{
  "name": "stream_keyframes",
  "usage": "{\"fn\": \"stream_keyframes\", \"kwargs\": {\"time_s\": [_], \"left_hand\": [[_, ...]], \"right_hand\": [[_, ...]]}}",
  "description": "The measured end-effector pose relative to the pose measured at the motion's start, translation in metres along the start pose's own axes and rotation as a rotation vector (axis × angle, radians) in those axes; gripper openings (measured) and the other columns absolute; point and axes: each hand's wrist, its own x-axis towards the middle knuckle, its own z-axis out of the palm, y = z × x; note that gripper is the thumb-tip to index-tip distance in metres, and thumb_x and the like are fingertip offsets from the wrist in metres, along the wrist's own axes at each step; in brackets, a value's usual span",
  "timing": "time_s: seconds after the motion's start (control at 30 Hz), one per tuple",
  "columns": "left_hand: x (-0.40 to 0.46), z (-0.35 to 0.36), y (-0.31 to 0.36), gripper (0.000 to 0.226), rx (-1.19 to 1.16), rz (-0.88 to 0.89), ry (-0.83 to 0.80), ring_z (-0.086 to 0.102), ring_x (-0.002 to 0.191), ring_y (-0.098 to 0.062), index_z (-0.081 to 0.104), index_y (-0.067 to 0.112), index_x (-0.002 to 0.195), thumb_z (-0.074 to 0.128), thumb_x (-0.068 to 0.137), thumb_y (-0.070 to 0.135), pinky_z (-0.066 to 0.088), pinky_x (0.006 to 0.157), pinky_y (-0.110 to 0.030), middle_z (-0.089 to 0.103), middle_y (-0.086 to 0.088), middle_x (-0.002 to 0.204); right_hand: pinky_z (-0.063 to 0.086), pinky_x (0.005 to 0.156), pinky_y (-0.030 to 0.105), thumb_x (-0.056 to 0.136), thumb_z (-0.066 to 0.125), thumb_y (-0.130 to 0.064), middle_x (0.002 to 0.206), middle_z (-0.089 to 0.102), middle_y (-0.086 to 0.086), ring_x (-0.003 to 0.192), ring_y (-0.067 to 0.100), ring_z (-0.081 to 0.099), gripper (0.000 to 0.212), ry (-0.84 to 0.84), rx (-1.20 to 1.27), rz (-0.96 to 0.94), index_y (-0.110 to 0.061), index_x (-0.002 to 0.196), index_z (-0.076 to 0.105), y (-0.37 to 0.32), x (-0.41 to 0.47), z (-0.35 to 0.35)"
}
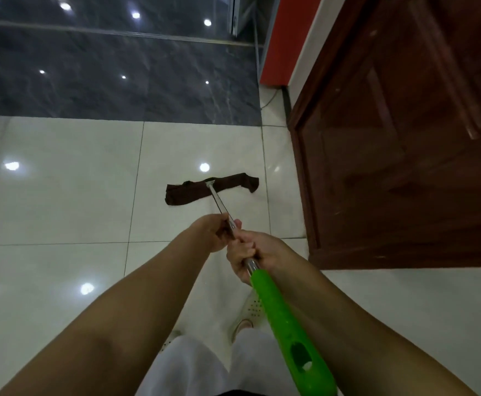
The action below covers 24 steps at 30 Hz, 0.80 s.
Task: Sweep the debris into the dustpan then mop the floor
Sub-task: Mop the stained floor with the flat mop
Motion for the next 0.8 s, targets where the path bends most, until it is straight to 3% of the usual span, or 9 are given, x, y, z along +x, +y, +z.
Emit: {"fn": "stream_keyframes", "kwargs": {"time_s": [0.13,0.2,0.33,0.47,0.53,0.63,0.73,0.8], "left_hand": [[0.021,0.043,0.011,0.025,-0.061,0.037,-0.01,0.058,0.053,-0.017,0.049,0.007,0.082,0.043,0.1,0.024,0.048,0.058,-0.026,0.058,-0.008,0.069],[0.029,0.058,0.015,0.022,-0.052,0.046,-0.008,0.058,0.042,-0.016,0.05,0.012,0.091,0.041,0.101,0.028,0.048,0.05,-0.025,0.06,-0.006,0.058],[0.041,0.079,0.02,0.023,-0.012,0.065,-0.028,0.058,0.051,-0.016,0.044,0.012,0.111,0.036,0.102,0.031,0.049,0.04,-0.021,0.058,-0.005,0.063],[0.043,0.097,0.013,0.025,0.089,0.069,-0.021,0.06,0.038,-0.016,0.043,0.007,0.113,0.034,0.103,0.028,0.052,0.049,-0.024,0.061,-0.008,0.049],[0.042,0.103,0.005,0.025,0.101,0.062,-0.023,0.062,0.04,-0.017,0.043,0.005,0.113,0.036,0.103,0.026,0.054,0.056,-0.024,0.063,-0.01,0.052],[0.04,0.111,-0.007,0.023,0.081,0.049,-0.031,0.063,0.048,-0.016,0.046,0.004,0.111,0.039,0.102,0.024,0.052,0.08,-0.026,0.063,-0.01,0.065],[0.037,0.121,-0.022,0.022,0.08,0.032,-0.045,0.062,0.051,-0.015,0.047,0.003,0.099,0.04,0.101,0.024,0.053,0.07,-0.024,0.065,-0.012,0.058],[0.035,0.129,-0.035,0.021,0.064,0.023,-0.047,0.06,0.054,-0.015,0.048,0.003,0.095,0.042,0.1,0.023,0.052,0.078,-0.024,0.064,-0.012,0.058]], "right_hand": [[0.029,0.023,0.013,0.097,0.052,-0.019,0.043,0.038,-0.002,0.022,0.006,0.034,0.03,-0.018,-0.058,0.048,-0.014,0.068,0.056,-0.053,0.003,-0.006],[0.028,0.023,0.012,0.098,0.05,-0.018,0.045,0.038,-0.003,0.021,0.005,0.033,0.032,-0.032,-0.1,0.052,-0.015,0.066,0.053,-0.073,0.008,-0.009],[0.026,0.027,0.009,0.098,0.047,-0.014,0.068,0.034,-0.008,0.02,0.005,0.032,0.031,-0.049,-0.104,0.049,-0.018,0.067,0.051,-0.1,0.005,-0.014],[0.03,0.026,0.009,0.099,0.047,-0.016,0.07,0.037,-0.004,0.021,0.006,0.035,0.037,-0.072,-0.049,0.062,-0.006,0.064,0.051,-0.113,-0.013,-0.031],[0.032,0.027,0.01,0.1,0.046,-0.017,0.071,0.04,-0.002,0.021,0.006,0.037,0.033,-0.09,-0.006,0.049,-0.007,0.069,0.05,-0.112,-0.024,-0.04],[0.033,0.026,0.011,0.101,0.045,-0.021,0.071,0.038,-0.003,0.02,0.007,0.037,0.032,-0.092,0.038,0.032,-0.007,0.073,0.047,-0.113,-0.043,-0.049],[0.034,0.025,0.014,0.1,0.047,-0.017,0.069,0.039,-0.001,0.021,0.008,0.037,0.028,-0.061,0.033,0.021,-0.005,0.075,0.048,-0.117,-0.063,-0.059],[0.033,0.025,0.014,0.099,0.047,-0.014,0.065,0.043,0.002,0.023,0.008,0.037,0.022,-0.033,0.032,0.016,-0.006,0.079,0.049,-0.12,-0.074,-0.068]]}}
